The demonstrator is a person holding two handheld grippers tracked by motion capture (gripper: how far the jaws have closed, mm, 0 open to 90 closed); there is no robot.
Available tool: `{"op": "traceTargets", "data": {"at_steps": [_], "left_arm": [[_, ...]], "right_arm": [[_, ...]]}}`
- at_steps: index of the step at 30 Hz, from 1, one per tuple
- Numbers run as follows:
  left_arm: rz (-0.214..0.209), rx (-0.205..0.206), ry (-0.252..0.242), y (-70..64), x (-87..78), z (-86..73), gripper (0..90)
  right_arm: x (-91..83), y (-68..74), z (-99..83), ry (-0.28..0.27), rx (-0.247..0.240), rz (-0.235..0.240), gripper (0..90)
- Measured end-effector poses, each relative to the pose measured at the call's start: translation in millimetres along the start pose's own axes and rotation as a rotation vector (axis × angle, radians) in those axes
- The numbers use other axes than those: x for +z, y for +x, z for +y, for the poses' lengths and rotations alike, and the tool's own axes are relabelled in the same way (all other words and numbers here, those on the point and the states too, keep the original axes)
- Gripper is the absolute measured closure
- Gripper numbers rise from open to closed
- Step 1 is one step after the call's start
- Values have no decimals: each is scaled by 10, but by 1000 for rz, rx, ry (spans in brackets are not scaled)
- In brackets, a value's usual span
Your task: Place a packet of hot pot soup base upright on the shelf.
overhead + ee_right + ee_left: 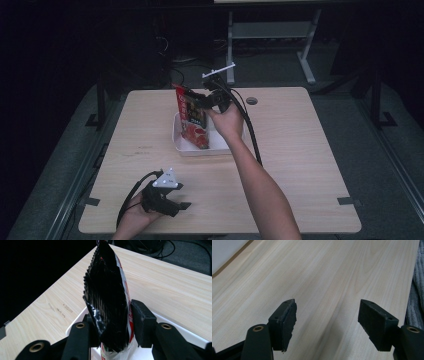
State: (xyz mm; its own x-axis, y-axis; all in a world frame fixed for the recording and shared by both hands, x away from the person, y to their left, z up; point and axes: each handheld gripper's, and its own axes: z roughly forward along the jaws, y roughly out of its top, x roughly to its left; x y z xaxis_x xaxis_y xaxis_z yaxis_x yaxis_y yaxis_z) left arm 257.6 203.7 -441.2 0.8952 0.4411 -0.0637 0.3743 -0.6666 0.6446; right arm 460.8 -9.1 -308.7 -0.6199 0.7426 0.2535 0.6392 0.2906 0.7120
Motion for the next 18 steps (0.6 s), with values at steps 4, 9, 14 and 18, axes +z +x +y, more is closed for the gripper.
{"op": "traceTargets", "data": {"at_steps": [4, 9, 14, 18], "left_arm": [[0, 0, 1, 2, 2, -2, 303], [0, -2, 0, 4, 2, -3, 303], [-5, -13, -10, 7, 4, -5, 303], [-9, -17, -8, 14, 0, -5, 302]], "right_arm": [[-7, -14, -10, 1, 0, 5, 622], [-15, -33, -47, -5, -7, 8, 631], [-25, -41, -71, -7, -2, 15, 627], [-31, -42, -109, -8, -10, 14, 627]]}}
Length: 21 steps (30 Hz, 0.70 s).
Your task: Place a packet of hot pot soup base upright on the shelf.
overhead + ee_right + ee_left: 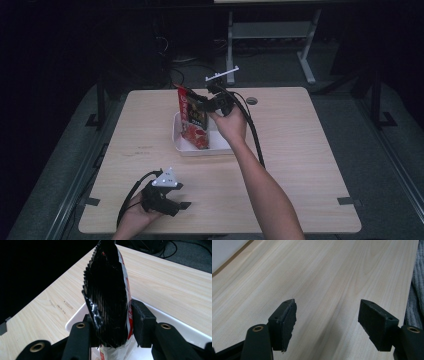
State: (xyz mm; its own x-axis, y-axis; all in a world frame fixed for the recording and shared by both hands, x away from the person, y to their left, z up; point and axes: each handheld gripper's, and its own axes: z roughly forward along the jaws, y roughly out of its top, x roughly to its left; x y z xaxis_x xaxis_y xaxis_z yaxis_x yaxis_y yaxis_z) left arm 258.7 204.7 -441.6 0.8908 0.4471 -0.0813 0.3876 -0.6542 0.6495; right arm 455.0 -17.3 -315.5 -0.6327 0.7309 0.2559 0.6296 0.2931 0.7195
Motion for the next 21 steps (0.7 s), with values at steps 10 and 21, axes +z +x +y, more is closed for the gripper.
{"op": "traceTargets", "data": {"at_steps": [10, 21], "left_arm": [[3, -3, -2, -13, 18, 12, 298], [2, -5, -5, -7, 21, 7, 291]], "right_arm": [[-37, -16, -110, 3, -11, -9, 640], [-36, -65, -146, 20, -5, 30, 534]]}}
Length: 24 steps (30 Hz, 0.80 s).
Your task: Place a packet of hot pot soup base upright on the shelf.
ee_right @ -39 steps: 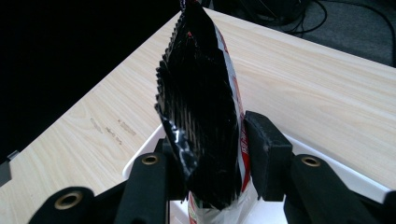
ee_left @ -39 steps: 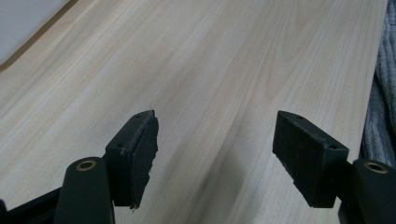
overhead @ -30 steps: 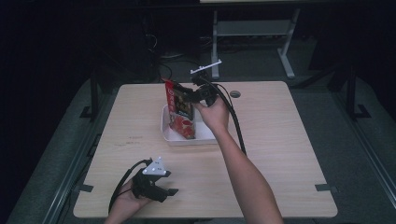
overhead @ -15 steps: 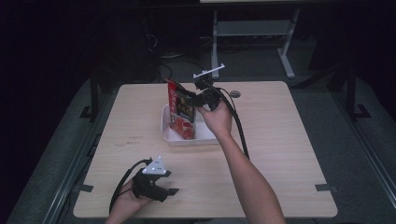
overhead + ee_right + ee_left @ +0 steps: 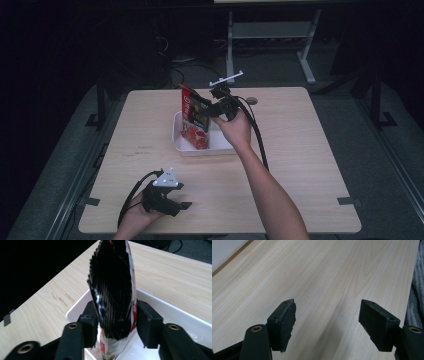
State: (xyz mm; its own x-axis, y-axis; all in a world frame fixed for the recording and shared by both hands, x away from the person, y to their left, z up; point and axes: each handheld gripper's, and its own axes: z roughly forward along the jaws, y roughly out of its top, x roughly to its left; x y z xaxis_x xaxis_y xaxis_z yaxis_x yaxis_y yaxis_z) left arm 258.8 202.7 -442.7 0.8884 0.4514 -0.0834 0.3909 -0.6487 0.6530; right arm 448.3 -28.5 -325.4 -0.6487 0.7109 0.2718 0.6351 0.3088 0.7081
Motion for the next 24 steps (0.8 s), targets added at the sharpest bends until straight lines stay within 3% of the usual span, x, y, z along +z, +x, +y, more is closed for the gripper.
{"op": "traceTargets", "data": {"at_steps": [8, 24], "left_arm": [[-2, 1, 1, -1, 6, -1, 283], [-1, 7, 14, -16, 36, 13, 283]], "right_arm": [[-75, -54, -86, -3, -4, 41, 431], [-333, -146, -288, -18, -3, 100, 401]]}}
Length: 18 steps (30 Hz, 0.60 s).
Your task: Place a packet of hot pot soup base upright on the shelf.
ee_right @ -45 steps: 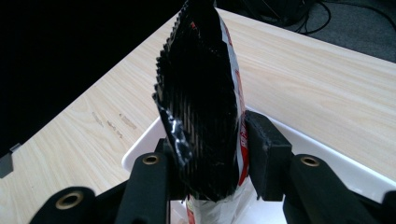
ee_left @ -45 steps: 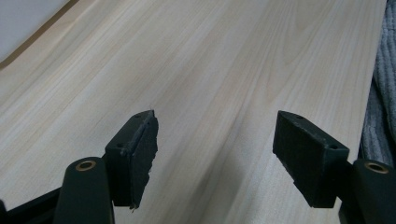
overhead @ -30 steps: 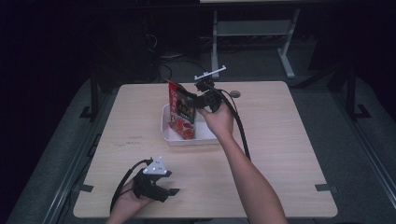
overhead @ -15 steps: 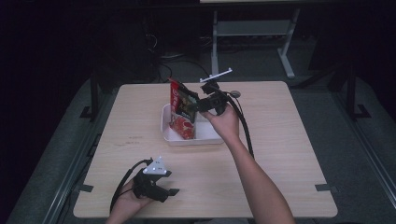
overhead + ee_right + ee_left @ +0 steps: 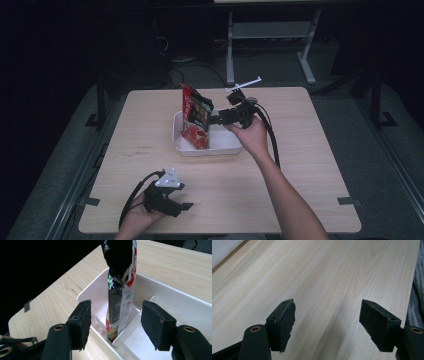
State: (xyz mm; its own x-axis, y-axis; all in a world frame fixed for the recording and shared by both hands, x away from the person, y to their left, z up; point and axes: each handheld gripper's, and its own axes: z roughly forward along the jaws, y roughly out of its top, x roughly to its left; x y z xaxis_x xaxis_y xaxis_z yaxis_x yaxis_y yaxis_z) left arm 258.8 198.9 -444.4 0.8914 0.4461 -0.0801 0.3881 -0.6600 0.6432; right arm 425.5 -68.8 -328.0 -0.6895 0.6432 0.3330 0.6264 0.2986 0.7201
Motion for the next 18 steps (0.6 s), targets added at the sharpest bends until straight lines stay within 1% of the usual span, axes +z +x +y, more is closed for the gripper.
{"op": "traceTargets", "data": {"at_steps": [6, 8, 13, 15, 18], "left_arm": [[2, 4, 4, 4, 2, -1, 282], [3, 2, 3, 5, 4, -3, 282], [4, 1, 6, 11, 5, -7, 282], [4, -6, 5, 14, 5, -11, 282], [4, -8, 2, 20, 0, -15, 282]], "right_arm": [[-97, -19, -80, -11, 2, 18, 395], [-155, -37, -146, 0, -3, 25, 388], [-231, -59, -235, -3, -6, 33, 385], [-288, -83, -312, -6, 0, 40, 381], [-321, -95, -356, -1, -2, 38, 381]]}}
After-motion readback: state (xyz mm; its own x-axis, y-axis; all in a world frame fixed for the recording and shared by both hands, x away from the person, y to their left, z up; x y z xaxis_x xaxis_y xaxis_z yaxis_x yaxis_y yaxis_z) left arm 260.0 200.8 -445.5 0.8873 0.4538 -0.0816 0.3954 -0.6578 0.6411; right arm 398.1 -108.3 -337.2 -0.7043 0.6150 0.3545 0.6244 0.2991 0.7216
